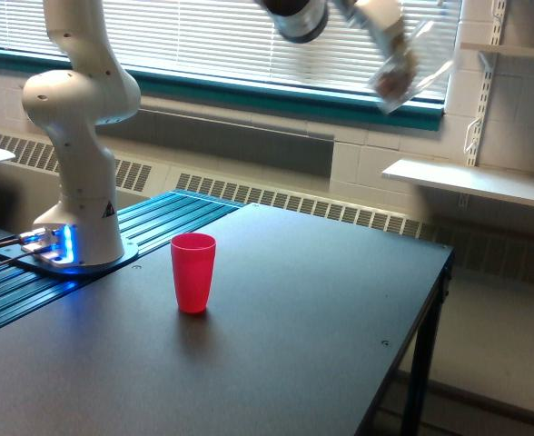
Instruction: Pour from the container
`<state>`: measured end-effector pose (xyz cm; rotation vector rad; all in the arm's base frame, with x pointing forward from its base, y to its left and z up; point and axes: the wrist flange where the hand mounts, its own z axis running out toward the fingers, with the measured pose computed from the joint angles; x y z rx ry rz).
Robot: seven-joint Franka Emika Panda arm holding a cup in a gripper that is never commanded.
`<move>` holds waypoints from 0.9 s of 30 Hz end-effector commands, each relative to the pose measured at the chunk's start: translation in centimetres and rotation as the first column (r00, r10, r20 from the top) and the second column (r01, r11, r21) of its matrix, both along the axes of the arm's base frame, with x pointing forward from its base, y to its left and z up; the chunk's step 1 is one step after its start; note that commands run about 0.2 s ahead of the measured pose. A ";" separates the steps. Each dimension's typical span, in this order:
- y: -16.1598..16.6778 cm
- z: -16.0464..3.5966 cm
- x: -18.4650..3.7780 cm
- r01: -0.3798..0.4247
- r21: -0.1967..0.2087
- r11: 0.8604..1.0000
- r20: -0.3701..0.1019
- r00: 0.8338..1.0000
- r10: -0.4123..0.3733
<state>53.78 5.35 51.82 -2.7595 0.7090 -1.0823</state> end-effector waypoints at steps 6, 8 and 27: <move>-2.8 0.2 -4.3 0.116 -0.030 0.993 -0.149 0.982 -0.119; -3.3 0.3 -4.8 0.128 -0.034 0.991 -0.176 0.976 -0.132; -7.6 -1.9 -12.1 0.162 -0.141 0.977 -0.453 0.867 -0.209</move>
